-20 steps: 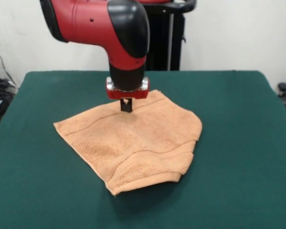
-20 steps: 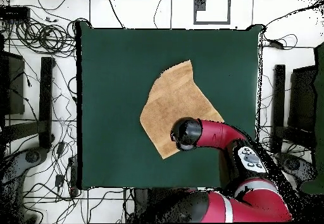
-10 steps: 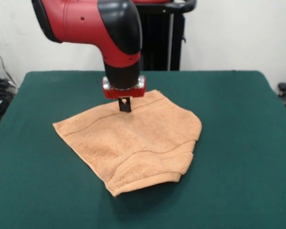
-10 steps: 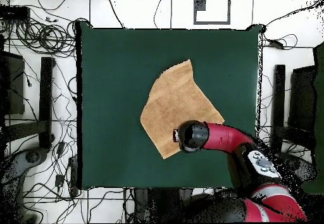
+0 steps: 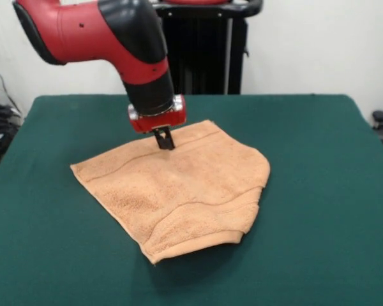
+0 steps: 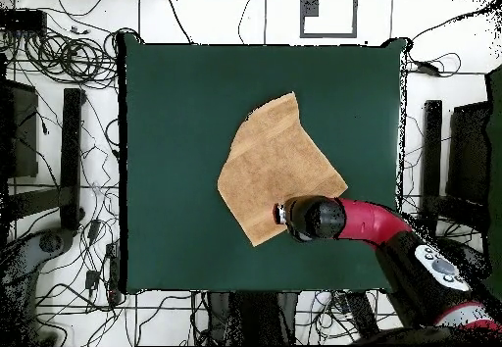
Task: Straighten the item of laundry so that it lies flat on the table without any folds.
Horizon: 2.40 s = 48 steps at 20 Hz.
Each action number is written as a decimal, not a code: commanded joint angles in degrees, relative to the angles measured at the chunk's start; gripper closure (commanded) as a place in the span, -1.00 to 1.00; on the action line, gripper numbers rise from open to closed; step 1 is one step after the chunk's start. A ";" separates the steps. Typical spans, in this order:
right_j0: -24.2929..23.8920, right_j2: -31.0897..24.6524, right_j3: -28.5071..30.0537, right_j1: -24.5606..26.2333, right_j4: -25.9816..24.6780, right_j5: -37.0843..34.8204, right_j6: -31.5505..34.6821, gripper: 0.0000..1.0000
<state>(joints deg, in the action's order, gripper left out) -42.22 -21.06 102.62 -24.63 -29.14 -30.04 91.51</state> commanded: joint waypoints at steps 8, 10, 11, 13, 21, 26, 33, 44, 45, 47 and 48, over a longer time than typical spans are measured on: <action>-12.75 -2.36 -28.07 17.28 -29.98 39.62 -3.63 1.00; -14.34 -5.10 -27.94 17.25 -32.44 37.25 -4.46 1.00; -17.00 -8.92 -27.21 17.68 -34.73 35.03 -6.14 1.00; -20.54 -14.06 -26.30 18.67 -37.27 31.23 -9.01 1.00; -31.59 -29.06 -24.83 26.06 -39.69 18.41 -23.81 1.00; -35.01 -34.65 -27.63 32.00 -33.63 6.42 -39.19 1.00; -34.31 -36.87 -30.76 32.73 -31.46 -2.15 -45.01 1.00; -20.74 -26.12 -27.79 15.83 -51.74 -4.05 -13.62 1.00; -19.59 -25.14 -27.19 14.60 -53.21 -4.28 -10.84 1.00; -18.42 -24.17 -26.41 13.22 -54.85 -4.16 -7.49 1.00; -17.99 -23.83 -26.09 12.71 -55.64 -4.05 -6.16 1.00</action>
<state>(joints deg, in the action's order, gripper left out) -67.67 -55.77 100.89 -9.84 -56.14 -58.74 68.97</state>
